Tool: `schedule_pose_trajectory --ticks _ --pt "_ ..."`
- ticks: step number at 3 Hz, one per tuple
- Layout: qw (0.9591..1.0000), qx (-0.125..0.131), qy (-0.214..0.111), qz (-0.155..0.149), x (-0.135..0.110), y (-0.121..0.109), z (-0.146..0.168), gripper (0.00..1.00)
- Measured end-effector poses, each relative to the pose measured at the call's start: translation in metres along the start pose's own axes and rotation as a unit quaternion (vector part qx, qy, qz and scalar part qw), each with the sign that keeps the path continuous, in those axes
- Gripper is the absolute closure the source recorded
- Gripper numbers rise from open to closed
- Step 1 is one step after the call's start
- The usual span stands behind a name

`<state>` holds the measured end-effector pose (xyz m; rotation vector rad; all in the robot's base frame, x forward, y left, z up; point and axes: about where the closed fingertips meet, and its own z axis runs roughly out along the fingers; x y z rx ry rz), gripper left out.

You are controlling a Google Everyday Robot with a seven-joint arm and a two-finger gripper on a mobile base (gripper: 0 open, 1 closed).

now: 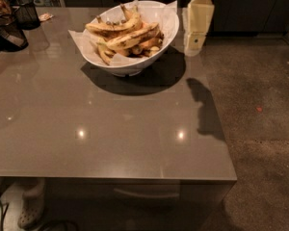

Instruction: Pick banana from white bowl

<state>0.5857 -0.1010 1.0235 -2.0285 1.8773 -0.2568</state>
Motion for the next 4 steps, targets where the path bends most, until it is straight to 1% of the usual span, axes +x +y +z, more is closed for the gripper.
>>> schedule_pose_trajectory --ticks 1,2,3,4 --pt "0.9998 0.000 -0.015 0.010 0.005 -0.004 0.003 0.00" --pt "0.9994 0.004 -0.031 -0.017 -0.015 -0.026 0.008 0.00" --pt "0.9975 0.007 -0.036 -0.060 -0.045 -0.051 0.014 0.00" --pt "0.9954 0.003 -0.037 -0.088 -0.068 -0.067 0.026 0.13"
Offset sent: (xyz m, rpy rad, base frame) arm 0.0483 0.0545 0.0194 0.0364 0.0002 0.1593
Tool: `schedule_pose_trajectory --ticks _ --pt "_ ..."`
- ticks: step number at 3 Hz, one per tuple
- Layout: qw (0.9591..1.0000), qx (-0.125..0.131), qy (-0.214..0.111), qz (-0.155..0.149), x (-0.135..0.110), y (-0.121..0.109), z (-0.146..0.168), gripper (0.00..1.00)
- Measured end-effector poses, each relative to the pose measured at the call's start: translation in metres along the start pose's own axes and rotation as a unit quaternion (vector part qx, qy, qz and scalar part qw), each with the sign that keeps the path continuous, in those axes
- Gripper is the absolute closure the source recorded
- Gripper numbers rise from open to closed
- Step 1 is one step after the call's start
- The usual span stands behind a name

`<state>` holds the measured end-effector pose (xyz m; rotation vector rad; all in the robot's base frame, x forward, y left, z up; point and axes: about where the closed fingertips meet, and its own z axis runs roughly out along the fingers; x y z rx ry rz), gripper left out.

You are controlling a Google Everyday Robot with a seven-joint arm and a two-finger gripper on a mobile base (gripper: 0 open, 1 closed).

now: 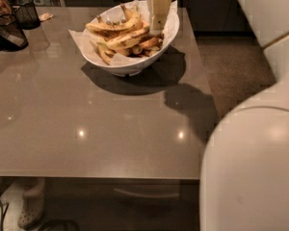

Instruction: Pick banana from white bowl

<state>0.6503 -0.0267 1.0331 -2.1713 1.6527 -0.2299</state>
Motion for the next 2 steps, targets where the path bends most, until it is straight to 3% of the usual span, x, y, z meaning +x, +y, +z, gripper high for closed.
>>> schedule_pose_trajectory --ticks 1,2 --pt "0.9999 -0.011 -0.002 -0.011 -0.010 -0.010 0.018 0.27" --pt "0.9997 -0.022 -0.003 -0.014 -0.014 -0.014 0.033 0.31"
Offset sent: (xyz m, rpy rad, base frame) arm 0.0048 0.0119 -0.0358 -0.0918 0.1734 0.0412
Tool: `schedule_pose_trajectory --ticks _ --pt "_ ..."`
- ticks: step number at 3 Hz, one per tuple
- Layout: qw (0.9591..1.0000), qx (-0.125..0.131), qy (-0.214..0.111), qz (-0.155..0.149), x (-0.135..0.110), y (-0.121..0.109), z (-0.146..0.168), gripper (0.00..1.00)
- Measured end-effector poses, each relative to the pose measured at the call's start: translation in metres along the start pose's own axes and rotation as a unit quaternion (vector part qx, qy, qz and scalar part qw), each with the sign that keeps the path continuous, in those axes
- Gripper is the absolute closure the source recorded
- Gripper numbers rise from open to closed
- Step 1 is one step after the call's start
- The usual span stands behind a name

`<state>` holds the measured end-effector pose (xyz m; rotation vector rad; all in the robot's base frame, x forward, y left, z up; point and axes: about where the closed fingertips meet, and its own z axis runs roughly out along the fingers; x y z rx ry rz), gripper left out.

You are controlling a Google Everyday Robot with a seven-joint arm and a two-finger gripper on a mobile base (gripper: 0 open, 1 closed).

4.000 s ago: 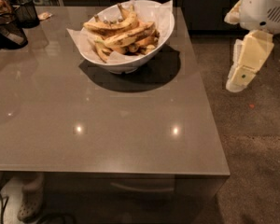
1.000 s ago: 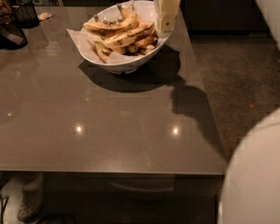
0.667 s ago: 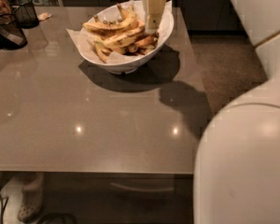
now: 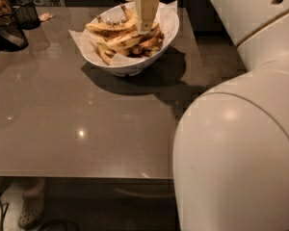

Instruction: Pick banana from white bowl

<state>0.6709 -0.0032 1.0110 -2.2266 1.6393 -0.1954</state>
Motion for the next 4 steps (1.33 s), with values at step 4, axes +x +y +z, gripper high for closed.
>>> schedule_pose_trajectory --ticks 4 --pt "0.9988 -0.045 0.001 0.018 0.014 -0.003 0.054 0.42"
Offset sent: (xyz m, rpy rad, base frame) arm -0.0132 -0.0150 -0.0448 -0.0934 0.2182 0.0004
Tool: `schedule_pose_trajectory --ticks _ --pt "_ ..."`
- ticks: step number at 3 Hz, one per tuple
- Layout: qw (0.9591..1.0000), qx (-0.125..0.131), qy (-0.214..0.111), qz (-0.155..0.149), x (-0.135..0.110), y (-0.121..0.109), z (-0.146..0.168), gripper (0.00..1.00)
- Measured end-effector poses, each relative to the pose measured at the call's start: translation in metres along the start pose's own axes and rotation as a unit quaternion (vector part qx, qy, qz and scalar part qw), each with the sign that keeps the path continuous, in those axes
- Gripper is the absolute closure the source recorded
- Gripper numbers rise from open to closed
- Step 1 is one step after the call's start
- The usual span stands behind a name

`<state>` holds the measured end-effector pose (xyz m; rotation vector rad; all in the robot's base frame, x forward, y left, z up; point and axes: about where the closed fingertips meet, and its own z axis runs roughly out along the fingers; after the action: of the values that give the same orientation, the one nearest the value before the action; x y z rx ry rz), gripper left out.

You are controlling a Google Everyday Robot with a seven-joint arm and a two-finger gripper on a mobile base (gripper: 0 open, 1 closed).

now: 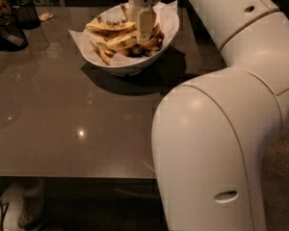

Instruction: Pick banana from white bowl

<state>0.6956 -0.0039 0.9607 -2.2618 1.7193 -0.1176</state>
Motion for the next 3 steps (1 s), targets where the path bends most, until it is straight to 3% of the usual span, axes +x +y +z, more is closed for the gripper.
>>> schedule_pose_trajectory --ticks 3 --pt "0.9995 -0.028 0.012 0.008 0.016 0.004 0.026 0.45"
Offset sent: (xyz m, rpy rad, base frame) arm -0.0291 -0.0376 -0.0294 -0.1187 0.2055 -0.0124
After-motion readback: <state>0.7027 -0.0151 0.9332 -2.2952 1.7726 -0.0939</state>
